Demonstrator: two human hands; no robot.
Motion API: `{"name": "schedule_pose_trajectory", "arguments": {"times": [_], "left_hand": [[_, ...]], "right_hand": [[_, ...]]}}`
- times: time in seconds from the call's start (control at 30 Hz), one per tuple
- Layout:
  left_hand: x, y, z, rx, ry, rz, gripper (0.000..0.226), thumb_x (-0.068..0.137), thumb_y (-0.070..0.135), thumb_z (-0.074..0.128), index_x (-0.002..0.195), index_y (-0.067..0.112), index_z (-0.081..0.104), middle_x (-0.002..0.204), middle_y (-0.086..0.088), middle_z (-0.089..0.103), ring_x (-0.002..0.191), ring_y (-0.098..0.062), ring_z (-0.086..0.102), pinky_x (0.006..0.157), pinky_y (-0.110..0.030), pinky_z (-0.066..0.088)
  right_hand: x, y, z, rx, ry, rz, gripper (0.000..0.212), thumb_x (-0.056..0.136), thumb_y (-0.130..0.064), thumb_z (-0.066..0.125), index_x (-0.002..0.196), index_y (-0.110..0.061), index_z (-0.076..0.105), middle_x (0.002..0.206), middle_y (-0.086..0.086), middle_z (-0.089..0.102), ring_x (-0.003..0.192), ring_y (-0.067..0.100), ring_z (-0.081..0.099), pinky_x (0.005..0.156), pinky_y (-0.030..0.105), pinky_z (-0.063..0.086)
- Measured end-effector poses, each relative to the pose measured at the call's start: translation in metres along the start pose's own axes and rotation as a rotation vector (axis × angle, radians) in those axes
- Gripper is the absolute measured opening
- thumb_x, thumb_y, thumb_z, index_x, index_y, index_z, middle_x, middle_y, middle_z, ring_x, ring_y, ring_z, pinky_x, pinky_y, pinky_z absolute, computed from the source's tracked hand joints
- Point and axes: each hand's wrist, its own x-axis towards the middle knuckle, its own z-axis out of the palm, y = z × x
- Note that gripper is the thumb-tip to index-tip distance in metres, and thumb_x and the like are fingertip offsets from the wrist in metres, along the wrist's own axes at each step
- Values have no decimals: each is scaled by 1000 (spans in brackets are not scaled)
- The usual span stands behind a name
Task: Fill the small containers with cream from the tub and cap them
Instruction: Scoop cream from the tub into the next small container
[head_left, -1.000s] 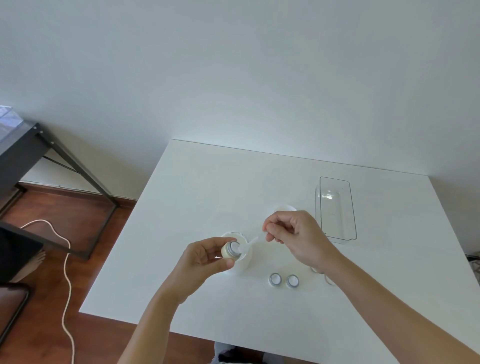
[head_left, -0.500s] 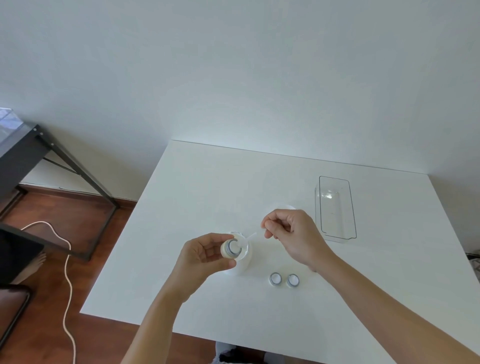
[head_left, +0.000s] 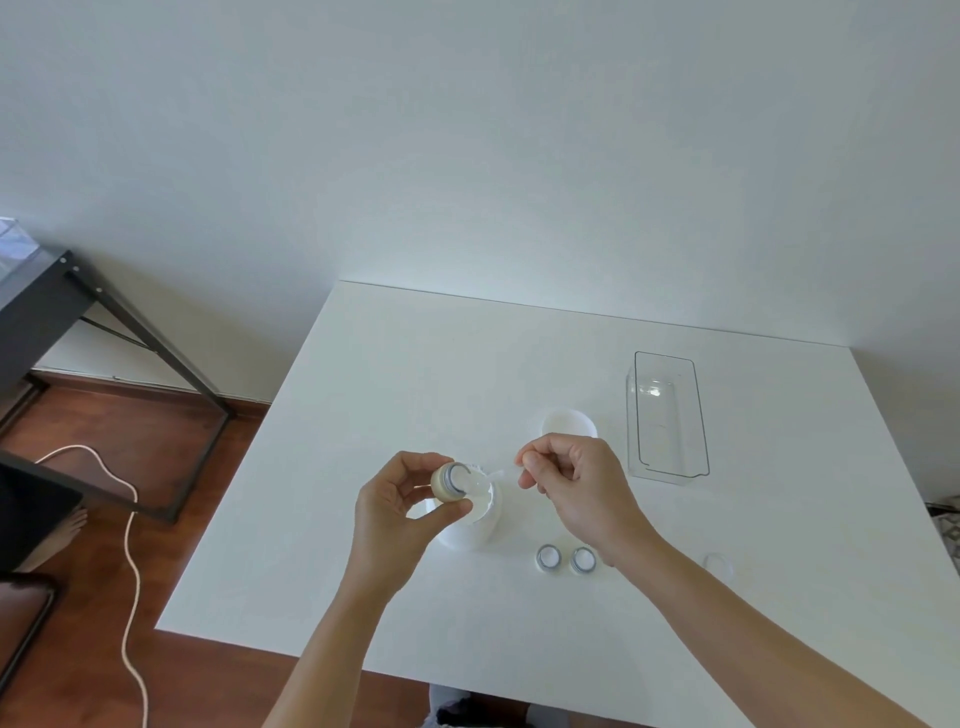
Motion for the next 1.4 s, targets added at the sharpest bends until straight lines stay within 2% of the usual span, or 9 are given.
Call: {"name": "schedule_pose_trajectory", "arguments": {"times": [0.1, 0.27, 0.43, 0.6, 0.77, 0.9, 1.03, 1.13, 1.4], "left_hand": [[1, -4, 1, 3, 44, -7, 46, 66, -11, 87, 95, 19, 69, 97, 1, 77, 90, -17, 74, 85, -26, 59], [1, -12, -4, -26, 87, -56, 45, 67, -13, 85, 96, 16, 68, 95, 4, 77, 91, -15, 73, 83, -21, 57], [-2, -16, -12, -84, 91, -107, 43, 69, -12, 83, 92, 22, 72, 96, 1, 78, 89, -12, 74, 79, -20, 58], [-4, -20, -16, -102, 74, -143, 38, 72, -9, 84, 96, 19, 73, 100, -2, 79, 91, -15, 75, 77, -22, 59], [-4, -23, -19, -111, 77, -154, 37, 72, -8, 84, 99, 15, 72, 100, -4, 78, 90, -15, 75, 77, -22, 59], [-2, -24, -19, -117, 76, -154, 37, 73, -9, 83, 100, 13, 72, 101, -4, 78, 91, -16, 75, 77, -23, 59], [-2, -22, -15, -115, 76, -129, 39, 72, -12, 82, 97, 16, 72, 100, -2, 78, 93, -15, 75, 80, -24, 59], [-1, -20, -9, -112, 98, -93, 43, 70, -14, 83, 95, 19, 71, 98, 1, 78, 93, -14, 74, 81, -21, 58], [-1, -14, 4, -58, 170, 33, 55, 68, -13, 85, 89, 35, 67, 95, 9, 75, 95, -10, 71, 85, -16, 54]], "right_hand": [[-1, 3, 5, 202, -65, 124, 19, 93, -8, 56, 82, -13, 71, 65, -4, 70, 56, 5, 53, 59, 17, 46], [4, 19, 10, 505, 5, 310, 17, 94, -7, 57, 84, -8, 71, 68, 1, 72, 60, 12, 54, 62, 23, 48], [8, 43, 24, 29, 116, -39, 14, 87, -8, 67, 79, -18, 73, 68, -7, 72, 59, 7, 60, 61, 20, 50], [5, 60, 19, -755, -178, -597, 33, 72, 17, 53, 89, -6, 71, 72, 5, 66, 67, 25, 55, 56, 36, 52], [4, 62, 1, -932, -291, -668, 47, 65, 19, 47, 101, -3, 68, 95, 5, 69, 85, 26, 56, 67, 38, 52], [-1, 52, -8, -782, -146, -656, 37, 65, 20, 63, 92, -4, 73, 78, 6, 70, 70, 26, 61, 59, 35, 55], [-5, 35, -2, -179, 184, -257, 10, 85, -7, 70, 82, -14, 76, 71, -11, 73, 62, 10, 65, 65, 17, 52], [-8, 22, 3, 88, 146, -66, 12, 90, -15, 66, 82, -19, 74, 71, -7, 75, 61, 11, 67, 64, 20, 54], [-16, 8, 19, 175, 141, -59, 12, 90, -15, 65, 81, -19, 73, 70, -6, 75, 56, 2, 65, 60, 12, 50]]}}
